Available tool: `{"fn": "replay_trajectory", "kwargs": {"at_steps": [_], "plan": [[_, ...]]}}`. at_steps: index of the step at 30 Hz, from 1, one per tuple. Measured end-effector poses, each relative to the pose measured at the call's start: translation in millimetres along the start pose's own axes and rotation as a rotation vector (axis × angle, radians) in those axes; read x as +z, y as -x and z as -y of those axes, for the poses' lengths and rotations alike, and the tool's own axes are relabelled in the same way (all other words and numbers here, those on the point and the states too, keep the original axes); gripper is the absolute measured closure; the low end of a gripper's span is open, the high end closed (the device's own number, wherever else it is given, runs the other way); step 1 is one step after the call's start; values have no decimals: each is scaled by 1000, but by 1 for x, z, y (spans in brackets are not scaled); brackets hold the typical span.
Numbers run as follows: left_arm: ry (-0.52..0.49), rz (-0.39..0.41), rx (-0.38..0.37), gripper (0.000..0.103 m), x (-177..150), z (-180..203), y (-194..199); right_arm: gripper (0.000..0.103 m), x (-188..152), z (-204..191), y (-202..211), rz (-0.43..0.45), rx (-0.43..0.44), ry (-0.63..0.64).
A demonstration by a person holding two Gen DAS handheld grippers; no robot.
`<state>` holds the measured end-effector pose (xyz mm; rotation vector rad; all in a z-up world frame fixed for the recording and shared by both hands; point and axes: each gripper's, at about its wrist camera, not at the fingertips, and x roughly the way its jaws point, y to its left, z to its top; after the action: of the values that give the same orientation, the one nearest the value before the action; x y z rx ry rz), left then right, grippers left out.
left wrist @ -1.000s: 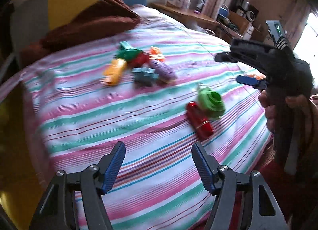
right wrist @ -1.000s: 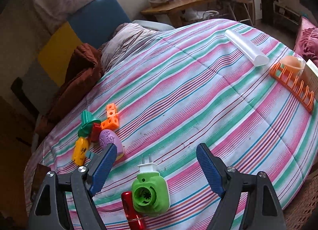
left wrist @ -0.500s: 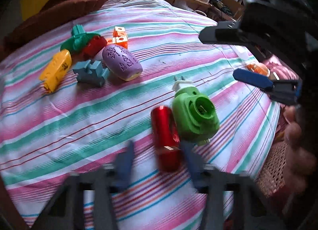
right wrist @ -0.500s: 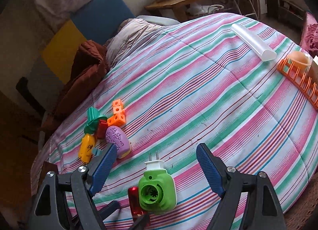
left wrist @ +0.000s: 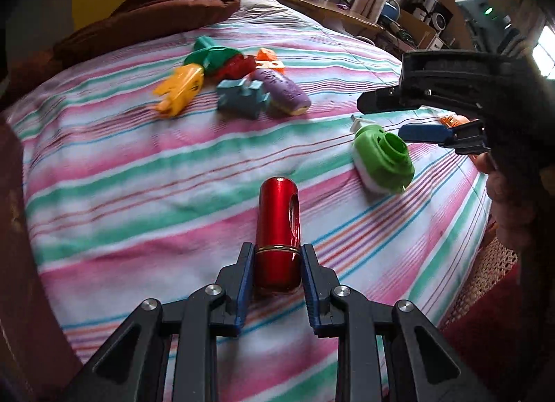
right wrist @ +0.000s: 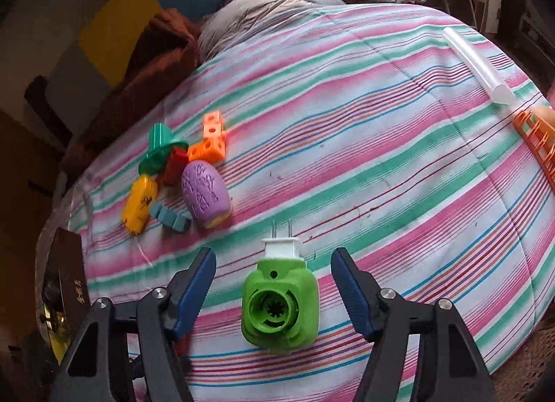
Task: Organize rigid objects
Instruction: 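Grasp the red tube with the left tool while the right tool grasps the green toy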
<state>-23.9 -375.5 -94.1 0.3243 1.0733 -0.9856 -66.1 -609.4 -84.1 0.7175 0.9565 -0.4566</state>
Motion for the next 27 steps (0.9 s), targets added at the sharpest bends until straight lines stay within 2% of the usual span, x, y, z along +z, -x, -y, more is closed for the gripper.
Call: {"fn": "replay_trajectory", "kwargs": {"at_steps": [6, 9, 11, 12, 14, 17, 18, 19, 27], "plan": [[26, -4, -11, 76, -10, -10, 8, 33, -7, -8, -10, -67, -13, 53], [32, -7, -17, 75, -11, -13, 9, 33, -11, -11, -19, -117, -49, 89], [36, -16, -17, 74, -11, -14, 10, 36, -15, -17, -31, -172, -110, 142], [35, -22, -20, 75, -10, -14, 10, 47, -17, -23, -32, -161, -167, 194], [30, -26, -14, 74, -8, -13, 10, 49, -20, -30, -34, -145, -224, 247], [5, -24, 27, 66, -4, -9, 10, 49, -19, -29, -33, -146, -223, 249], [0, -21, 34, 58, -3, -9, 10, 48, -18, -27, -33, -149, -216, 242], [-9, -16, 48, 55, -2, -8, 10, 48, -17, -25, -33, -149, -213, 238], [-37, -19, 80, 55, 6, -7, 4, 47, -17, -24, -34, -139, -223, 266]]}}
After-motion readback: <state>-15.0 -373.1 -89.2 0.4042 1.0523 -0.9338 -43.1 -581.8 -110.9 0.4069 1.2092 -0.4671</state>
